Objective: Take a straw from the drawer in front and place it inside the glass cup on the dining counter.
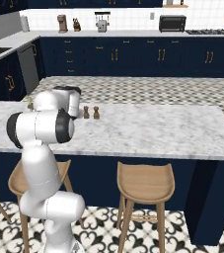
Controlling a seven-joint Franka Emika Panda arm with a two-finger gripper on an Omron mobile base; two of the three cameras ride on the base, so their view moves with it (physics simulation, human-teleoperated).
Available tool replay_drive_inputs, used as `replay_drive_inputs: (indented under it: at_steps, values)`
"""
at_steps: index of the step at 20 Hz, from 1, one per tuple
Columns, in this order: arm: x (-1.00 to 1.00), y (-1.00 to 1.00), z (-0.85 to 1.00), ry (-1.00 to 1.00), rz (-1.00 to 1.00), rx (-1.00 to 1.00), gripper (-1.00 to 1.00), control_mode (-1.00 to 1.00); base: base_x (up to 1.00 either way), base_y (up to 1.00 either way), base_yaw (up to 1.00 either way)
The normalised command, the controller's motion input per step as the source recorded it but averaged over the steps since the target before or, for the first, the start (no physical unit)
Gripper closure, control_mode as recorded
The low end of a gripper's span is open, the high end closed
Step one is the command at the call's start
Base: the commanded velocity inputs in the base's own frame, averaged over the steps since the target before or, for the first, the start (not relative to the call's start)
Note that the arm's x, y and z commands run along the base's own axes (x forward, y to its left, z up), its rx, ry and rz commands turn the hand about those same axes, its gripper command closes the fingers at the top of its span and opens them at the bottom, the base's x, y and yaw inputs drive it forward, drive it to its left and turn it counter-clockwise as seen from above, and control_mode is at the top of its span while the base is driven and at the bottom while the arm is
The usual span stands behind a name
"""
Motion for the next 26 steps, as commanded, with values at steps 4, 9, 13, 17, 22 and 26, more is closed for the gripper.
replay_drive_inputs:
  at_steps: [4,9,13,17,22,26]
  values:
    - [0.34,0.00,-0.19,-0.05,0.00,0.00,1.00,-1.00,0.00,0.00,0.00]
    - [0.24,0.00,-0.34,-0.01,0.00,0.00,1.00,-1.00,0.00,0.00,0.00]
    - [0.24,0.10,-0.27,0.00,0.00,0.00,1.00,-1.00,0.00,0.00,0.00]
    - [0.24,0.24,-0.03,-0.02,0.01,0.00,1.00,-1.00,0.00,0.00,0.00]
    - [0.35,0.05,-0.01,-0.05,0.00,0.00,1.00,-1.00,0.00,0.00,0.00]
    - [0.30,0.00,-0.29,-0.01,0.00,0.00,1.00,-1.00,0.00,0.00,0.00]
